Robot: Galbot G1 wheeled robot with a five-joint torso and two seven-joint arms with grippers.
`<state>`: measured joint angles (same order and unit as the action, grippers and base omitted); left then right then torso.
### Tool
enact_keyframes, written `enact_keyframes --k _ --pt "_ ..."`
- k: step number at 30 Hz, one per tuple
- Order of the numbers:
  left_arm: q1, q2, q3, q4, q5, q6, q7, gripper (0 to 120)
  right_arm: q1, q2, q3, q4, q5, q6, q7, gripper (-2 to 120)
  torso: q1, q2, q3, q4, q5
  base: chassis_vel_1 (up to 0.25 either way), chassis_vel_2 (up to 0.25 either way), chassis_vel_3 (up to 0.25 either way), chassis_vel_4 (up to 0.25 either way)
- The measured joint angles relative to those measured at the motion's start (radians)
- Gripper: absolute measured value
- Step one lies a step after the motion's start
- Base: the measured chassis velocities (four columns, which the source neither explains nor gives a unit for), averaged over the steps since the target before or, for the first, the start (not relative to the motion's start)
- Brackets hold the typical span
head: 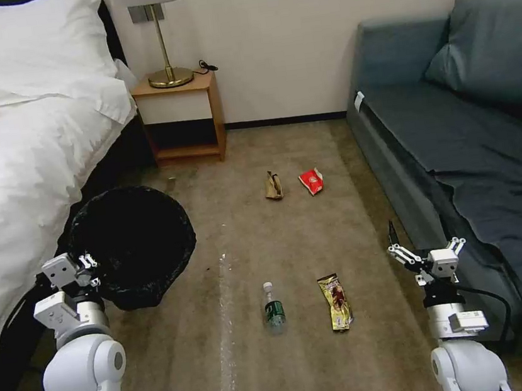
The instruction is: Pick up the trash bin, then pick up the garbage on the floor and place it into the trash bin.
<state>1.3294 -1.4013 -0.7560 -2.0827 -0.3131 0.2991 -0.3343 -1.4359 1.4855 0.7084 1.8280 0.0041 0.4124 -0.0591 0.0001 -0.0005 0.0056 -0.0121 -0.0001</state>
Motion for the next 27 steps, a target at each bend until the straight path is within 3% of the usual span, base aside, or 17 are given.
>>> enact_keyframes --k 3,6,10,15,25,27 --pt "0.011 -0.005 -0.006 0.0 0.007 -0.006 0.015 4 0.01 -0.024 -0.034 -0.014 0.007 -0.035 0.022 100 0.0 0.0 0.0 -0.0001 -0.0001 0.0 0.0 0.0 0.0" --pt "0.038 -0.01 -0.018 -0.018 0.044 -0.011 0.092 4 0.045 -0.076 -0.113 -0.066 0.076 -0.125 0.041 100 0.0 0.0 0.0 0.0002 -0.0001 0.0 0.0 0.0 0.0" --pt "0.034 -0.01 -0.001 -0.029 0.038 -0.011 0.083 4 0.082 -0.114 -0.187 -0.123 0.19 -0.189 0.069 100 0.0 0.0 0.0 0.0003 0.0 0.0 0.0 0.0 0.0" --pt "-0.012 -0.026 0.043 -0.032 0.031 0.006 0.04 4 0.168 -0.162 -0.299 -0.247 0.354 -0.282 0.103 100 0.0 0.0 0.0 0.0002 0.0002 0.0 0.0 0.0 0.0" --pt "-0.047 -0.06 0.114 -0.037 0.034 0.031 0.014 4 0.251 -0.198 -0.36 -0.383 0.431 -0.377 0.109 100 0.0 0.0 0.0 0.0 -0.0002 0.0 0.0 0.0 0.0" --pt "-0.037 -0.077 0.122 -0.037 0.05 0.032 0.012 4 0.276 -0.217 -0.386 -0.428 0.439 -0.445 0.088 100 0.0 0.0 0.0 0.0 0.0 0.0 0.0 0.0 0.0"
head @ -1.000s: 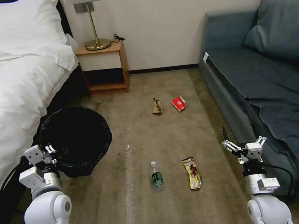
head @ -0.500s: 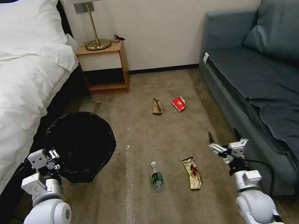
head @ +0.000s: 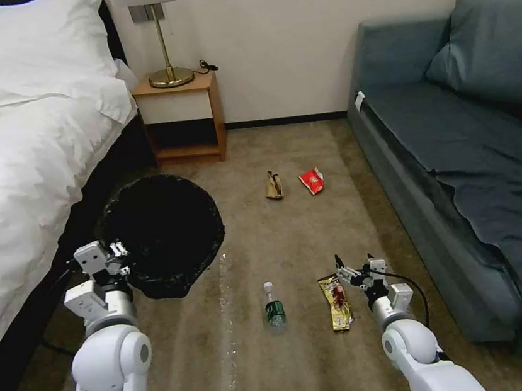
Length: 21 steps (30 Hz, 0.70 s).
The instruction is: Pick up the trash bin, then pick up the garbage on the floor and place it into the trash bin.
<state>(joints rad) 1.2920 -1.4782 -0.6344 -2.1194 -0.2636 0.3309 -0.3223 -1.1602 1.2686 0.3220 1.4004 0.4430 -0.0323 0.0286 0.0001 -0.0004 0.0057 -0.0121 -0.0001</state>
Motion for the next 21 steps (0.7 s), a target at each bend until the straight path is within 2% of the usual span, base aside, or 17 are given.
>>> enact_keyframes --k 10,14,21 --pt "0.006 -0.003 -0.011 0.012 -0.003 -0.006 0.0 4 0.041 -0.002 -0.04 -0.071 0.02 -0.056 -0.063 100 0.0 0.0 0.0 0.0 0.0 0.0 0.0 0.0 0.0" --pt "0.008 -0.003 -0.026 0.027 -0.018 -0.002 -0.001 4 0.063 -0.007 -0.073 -0.079 0.051 -0.116 -0.058 100 0.0 0.0 0.0 0.0001 -0.0001 0.0 0.0 0.0 0.0" --pt "0.014 0.003 -0.039 0.028 -0.018 0.002 -0.007 4 0.106 0.009 -0.101 -0.163 0.051 -0.124 -0.076 100 0.0 0.0 0.0 0.0001 -0.0002 0.0 0.0 0.0 0.0"
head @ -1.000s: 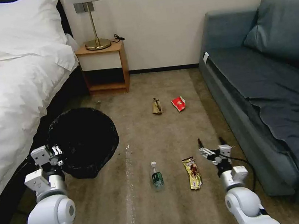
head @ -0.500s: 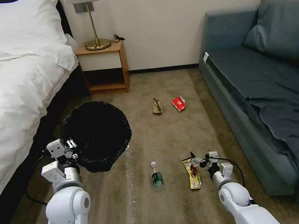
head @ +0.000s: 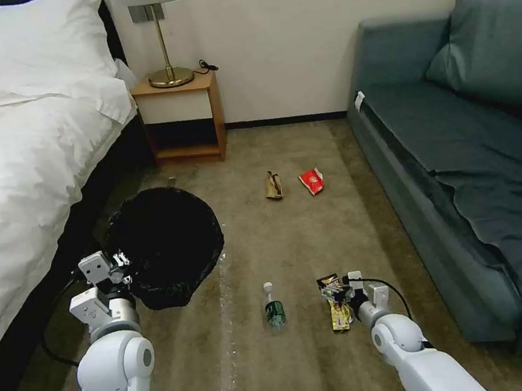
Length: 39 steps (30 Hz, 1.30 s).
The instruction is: Pick up the trash bin, then pick up the garbage on the floor and place it into the trash bin.
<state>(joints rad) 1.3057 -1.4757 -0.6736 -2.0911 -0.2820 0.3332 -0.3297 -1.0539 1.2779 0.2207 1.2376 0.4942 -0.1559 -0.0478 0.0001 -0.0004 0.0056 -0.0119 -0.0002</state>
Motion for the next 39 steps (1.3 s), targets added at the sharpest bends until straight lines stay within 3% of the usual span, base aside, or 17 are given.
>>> enact_keyframes --k 5,33,39 --pt "0.013 -0.002 -0.007 -0.001 0.015 -0.006 -0.009 4 0.009 0.001 -0.003 -0.048 -0.022 -0.022 -0.005 100 0.0 0.0 0.0 0.0 0.0 0.0 0.0 0.0 0.0" --pt "0.049 -0.001 -0.009 -0.046 0.043 -0.011 -0.013 4 0.055 0.052 0.005 -0.262 -0.09 0.029 -0.055 99 0.0 0.0 0.0 0.0 0.0 0.0 0.0 0.0 0.0" --pt "0.051 -0.001 -0.008 -0.053 0.043 -0.012 -0.013 4 0.048 0.054 0.014 -0.272 -0.1 0.052 -0.054 79 0.0 0.0 0.0 -0.0003 -0.0003 0.0 0.0 0.0 0.0"
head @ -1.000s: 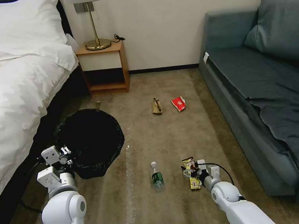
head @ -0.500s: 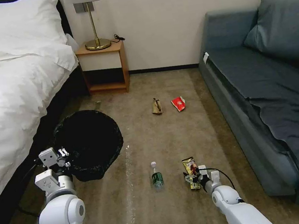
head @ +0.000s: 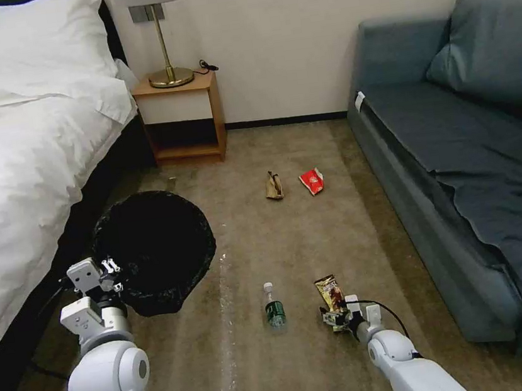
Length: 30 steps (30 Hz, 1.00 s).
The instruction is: Pick up the trash bin, then pick up the garbage on the floor and place it into the trash bin.
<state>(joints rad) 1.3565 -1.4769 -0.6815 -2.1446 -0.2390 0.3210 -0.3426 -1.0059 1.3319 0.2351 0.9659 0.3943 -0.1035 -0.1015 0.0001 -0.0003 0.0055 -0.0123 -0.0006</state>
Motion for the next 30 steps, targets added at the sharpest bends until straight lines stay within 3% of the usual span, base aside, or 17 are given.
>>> enact_keyframes --k 7,10,15,17,19,21,30 --pt "0.0 -0.001 0.003 -0.003 0.0 -0.001 0.001 4 -0.005 0.001 0.01 0.005 -0.007 0.008 0.007 56 0.0 0.0 0.0 -0.0001 0.0004 0.0 0.0 0.0 0.0" --pt "0.001 0.0 0.004 -0.003 -0.001 -0.002 0.001 4 -0.008 0.003 0.017 0.008 -0.016 0.012 0.008 39 0.0 0.0 0.0 0.0003 0.0006 0.0 0.0 0.0 0.0" --pt "0.001 -0.001 0.004 -0.003 -0.003 -0.004 0.001 4 -0.009 0.008 0.018 0.008 -0.019 0.022 0.026 28 0.0 0.0 0.0 0.0007 0.0006 0.0 0.0 0.0 0.0" --pt "-0.001 -0.002 0.003 0.004 -0.008 -0.01 0.004 4 -0.009 0.014 0.024 0.007 -0.028 0.027 0.035 14 0.0 0.0 0.0 0.0005 0.0009 0.0 0.0 0.0 0.0" --pt "-0.002 -0.002 0.001 0.006 -0.01 -0.011 0.004 4 -0.009 0.015 0.026 0.007 -0.034 0.028 0.035 11 0.0 0.0 0.0 0.0005 0.0007 0.0 0.0 0.0 0.0" --pt "-0.009 -0.001 -0.003 0.018 -0.018 -0.012 0.005 4 -0.013 0.015 0.032 0.017 -0.047 0.029 0.037 0 0.0 0.0 0.0 0.0004 0.0007 0.0 0.0 0.0 0.0" --pt "-0.036 -0.007 0.015 0.048 -0.024 -0.016 0.007 4 -0.022 0.003 0.043 0.054 -0.055 0.038 0.052 0 0.0 0.0 0.0 0.0002 0.0004 0.0 0.0 0.0 0.0"
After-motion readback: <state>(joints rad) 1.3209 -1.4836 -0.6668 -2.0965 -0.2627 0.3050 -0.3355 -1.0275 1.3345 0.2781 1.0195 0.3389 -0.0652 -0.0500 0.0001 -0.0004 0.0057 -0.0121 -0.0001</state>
